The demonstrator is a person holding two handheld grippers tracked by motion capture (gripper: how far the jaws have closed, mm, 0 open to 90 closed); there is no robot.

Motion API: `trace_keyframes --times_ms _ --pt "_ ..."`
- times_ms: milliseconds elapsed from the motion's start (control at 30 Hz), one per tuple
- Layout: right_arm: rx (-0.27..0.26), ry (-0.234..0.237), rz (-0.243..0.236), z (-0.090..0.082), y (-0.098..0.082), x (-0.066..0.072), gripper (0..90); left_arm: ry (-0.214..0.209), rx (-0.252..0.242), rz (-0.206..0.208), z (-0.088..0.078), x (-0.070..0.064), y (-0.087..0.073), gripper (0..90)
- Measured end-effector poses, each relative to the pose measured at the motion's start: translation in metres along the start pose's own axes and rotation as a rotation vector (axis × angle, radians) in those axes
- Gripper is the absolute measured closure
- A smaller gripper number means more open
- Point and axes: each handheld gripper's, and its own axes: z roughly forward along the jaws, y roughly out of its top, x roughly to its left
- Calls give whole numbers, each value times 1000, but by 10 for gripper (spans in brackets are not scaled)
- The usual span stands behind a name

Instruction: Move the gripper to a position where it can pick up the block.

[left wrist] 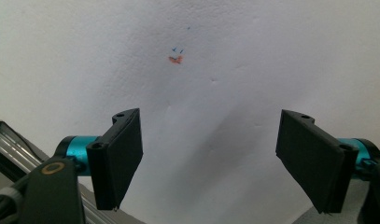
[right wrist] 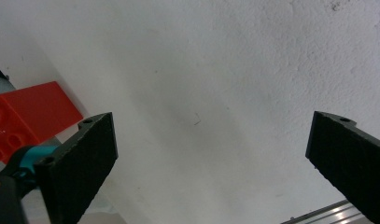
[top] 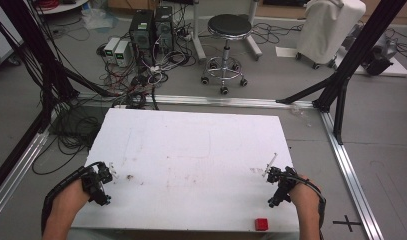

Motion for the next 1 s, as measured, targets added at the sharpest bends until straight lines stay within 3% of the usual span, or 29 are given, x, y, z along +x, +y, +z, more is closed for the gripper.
trace_keyframes --times_ms 833,1000 --pt "-14 -17 -27 -2 0 1 13 10 -35 -1 -11 -2 0 237" --pt "9 -40 -32 0 3 2 13 12 -44 0 -15 -2 -1 237"
